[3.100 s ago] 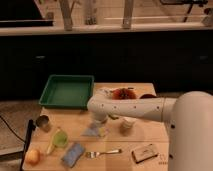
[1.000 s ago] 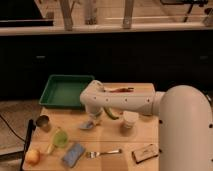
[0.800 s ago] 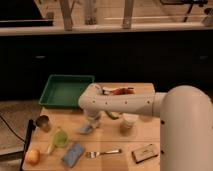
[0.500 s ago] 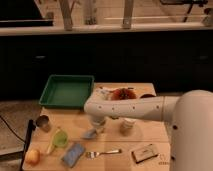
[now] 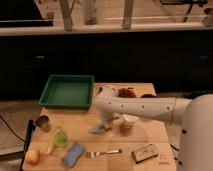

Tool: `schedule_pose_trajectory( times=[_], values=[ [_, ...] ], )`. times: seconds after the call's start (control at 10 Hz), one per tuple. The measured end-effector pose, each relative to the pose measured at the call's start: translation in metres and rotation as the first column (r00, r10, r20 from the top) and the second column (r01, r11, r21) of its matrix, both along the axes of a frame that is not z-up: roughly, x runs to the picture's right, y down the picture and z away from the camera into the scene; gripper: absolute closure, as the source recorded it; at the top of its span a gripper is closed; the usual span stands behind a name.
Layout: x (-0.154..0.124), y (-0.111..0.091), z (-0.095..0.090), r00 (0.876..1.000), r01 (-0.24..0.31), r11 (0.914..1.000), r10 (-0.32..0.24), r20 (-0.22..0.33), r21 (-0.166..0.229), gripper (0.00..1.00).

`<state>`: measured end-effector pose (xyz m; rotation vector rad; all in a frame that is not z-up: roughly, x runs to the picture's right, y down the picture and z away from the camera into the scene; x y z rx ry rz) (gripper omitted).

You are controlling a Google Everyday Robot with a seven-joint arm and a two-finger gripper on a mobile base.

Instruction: Wipe table surface with towel

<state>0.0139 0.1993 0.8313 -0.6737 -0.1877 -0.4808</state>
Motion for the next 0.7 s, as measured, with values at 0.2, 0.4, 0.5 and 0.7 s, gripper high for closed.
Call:
schedule_pose_trajectory(
  times=[0.2, 0.4, 0.5, 0.7],
  values=[
    [-0.005, -0.021, 0.01, 1.0, 0.007, 0.9999, -0.007, -0.008, 0.011, 1.0],
    [-0.029, -0.025, 0.012, 0.999, 0.04, 0.9991, -0.04, 0.015, 0.012, 1.0],
    [-0.043, -0.021, 0.01, 0.997, 0.063, 0.9979, -0.063, 0.034, 0.011, 1.0],
    [-0.062, 0.0, 0.001, 0.99, 0.119, 0.9929, -0.118, 0.071, -0.002, 1.0]
  ],
)
